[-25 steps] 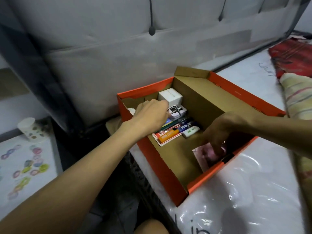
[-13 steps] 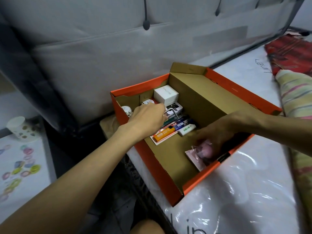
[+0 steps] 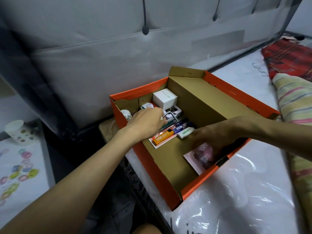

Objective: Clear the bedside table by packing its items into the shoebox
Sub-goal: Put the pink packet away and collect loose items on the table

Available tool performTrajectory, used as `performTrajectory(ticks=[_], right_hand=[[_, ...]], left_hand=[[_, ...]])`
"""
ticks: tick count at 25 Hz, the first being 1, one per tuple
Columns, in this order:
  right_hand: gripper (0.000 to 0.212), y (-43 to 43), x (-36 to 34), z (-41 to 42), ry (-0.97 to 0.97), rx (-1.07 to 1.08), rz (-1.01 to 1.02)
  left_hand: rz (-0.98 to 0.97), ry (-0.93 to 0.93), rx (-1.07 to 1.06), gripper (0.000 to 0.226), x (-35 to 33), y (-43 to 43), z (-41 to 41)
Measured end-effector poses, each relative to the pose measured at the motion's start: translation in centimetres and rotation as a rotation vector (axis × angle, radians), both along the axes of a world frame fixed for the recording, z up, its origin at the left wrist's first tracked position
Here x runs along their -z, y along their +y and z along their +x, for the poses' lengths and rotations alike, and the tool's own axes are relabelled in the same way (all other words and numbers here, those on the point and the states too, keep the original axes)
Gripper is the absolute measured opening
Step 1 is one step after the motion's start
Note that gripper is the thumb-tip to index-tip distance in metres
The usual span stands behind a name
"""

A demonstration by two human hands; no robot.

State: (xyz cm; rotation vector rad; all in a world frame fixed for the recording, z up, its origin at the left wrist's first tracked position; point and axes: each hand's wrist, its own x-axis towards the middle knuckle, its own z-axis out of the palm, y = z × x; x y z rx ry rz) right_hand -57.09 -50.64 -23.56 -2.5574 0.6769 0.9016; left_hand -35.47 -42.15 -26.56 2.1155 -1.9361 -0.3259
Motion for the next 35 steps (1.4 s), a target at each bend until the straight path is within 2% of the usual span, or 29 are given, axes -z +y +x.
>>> performTrajectory(ticks=[2,4,5,6,8,10,11,13,15,20,26,31,35], right_hand=[[0.058,0.8,0.3,0.1,0.056,-0.016,0.025],[0.050,1.0,0.5,0.0,0.140,0.096,0.131],[0.046,1.0,0.2,0.0,0.110,0.137,0.167],[0.046,0.6,0.0,0.1,0.025,0.164,0.147],[0.051,0.0,-0.6,0.6,-0.317,0.278,0.136],[0.055,-0.5,-0.5,1.4,-0.717,0.501,0.312],[0.053,-0.3,-0.4,1.9,-0.850,0.565,0.413],[0.032,-0.1,0.1,2.7,-0.962,0.633,0.487],[0.014,0.2,0.5,3.1,-0.999,0.698,0.483],[0.006,0.6,0.4,3.6,-1.021,0.814,0.512],[0.020,1.8,0.2,4.1,-1.045,0.819,0.467],[0.007,1.9,0.1,4.5,-1.078,0.897,0.535],[0.006,1.9,0.4,4.6,-1.127,1.031,0.647]], left_hand=[[0.016,0.047,-0.008,0.018,-0.2,0.0,0.1],[0.030,0.093,-0.006,0.016,-0.4,0.0,0.1],[0.036,0.123,-0.003,0.015,-0.6,0.0,0.1],[0.042,0.158,-0.002,0.014,-0.8,0.1,0.1],[0.062,0.251,-0.006,0.015,-1.2,0.2,0.1],[0.091,0.383,-0.012,0.017,-1.6,0.4,0.1],[0.111,0.451,-0.010,0.017,-2.0,0.5,0.1],[0.151,0.542,-0.006,0.016,-2.6,0.6,0.2],[0.175,0.569,-0.004,0.017,-2.9,0.7,0.2],[0.182,0.589,-0.008,0.017,-2.8,0.6,0.3],[0.168,0.650,0.025,0.017,-2.8,0.7,0.9],[0.187,0.707,0.004,0.025,-2.8,0.6,1.2],[0.259,0.860,0.002,0.027,-2.8,0.5,1.1]])
